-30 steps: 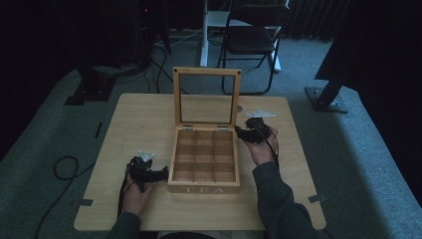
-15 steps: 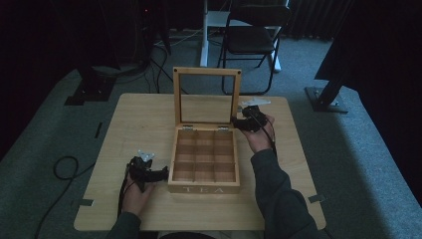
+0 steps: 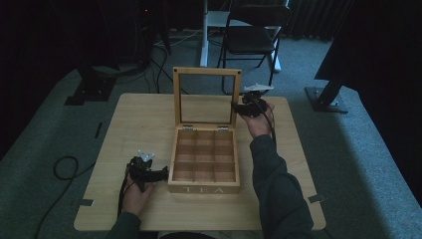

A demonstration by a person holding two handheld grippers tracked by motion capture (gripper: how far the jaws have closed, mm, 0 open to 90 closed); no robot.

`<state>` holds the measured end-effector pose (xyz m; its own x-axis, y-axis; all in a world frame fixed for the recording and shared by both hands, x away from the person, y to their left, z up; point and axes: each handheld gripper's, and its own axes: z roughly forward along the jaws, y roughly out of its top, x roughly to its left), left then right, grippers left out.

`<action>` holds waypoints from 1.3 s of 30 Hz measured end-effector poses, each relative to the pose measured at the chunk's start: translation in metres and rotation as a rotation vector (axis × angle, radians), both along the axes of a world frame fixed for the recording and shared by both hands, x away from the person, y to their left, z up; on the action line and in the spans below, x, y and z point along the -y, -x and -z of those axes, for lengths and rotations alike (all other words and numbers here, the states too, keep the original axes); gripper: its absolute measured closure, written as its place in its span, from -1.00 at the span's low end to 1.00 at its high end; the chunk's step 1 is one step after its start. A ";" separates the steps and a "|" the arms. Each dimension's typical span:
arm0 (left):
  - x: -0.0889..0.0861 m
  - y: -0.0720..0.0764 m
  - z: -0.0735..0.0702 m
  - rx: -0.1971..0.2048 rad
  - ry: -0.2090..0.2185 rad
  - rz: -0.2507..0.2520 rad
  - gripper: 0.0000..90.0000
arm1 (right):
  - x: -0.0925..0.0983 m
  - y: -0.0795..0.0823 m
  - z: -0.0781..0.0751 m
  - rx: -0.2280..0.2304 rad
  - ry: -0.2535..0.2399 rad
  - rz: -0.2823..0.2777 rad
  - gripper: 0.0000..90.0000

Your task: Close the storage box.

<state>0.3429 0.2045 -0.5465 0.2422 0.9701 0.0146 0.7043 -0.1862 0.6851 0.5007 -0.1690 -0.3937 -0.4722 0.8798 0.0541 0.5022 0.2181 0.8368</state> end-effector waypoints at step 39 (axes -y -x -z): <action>0.000 0.000 0.000 0.002 0.004 -0.002 -0.96 | -0.006 -0.027 -0.042 0.051 -0.119 -0.096 0.05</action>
<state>0.3429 0.2043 -0.5466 0.2399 0.9707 0.0113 0.7035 -0.1819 0.6870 0.5278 -0.1633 -0.3513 -0.5586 0.8193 0.1296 0.4403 0.1605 0.8834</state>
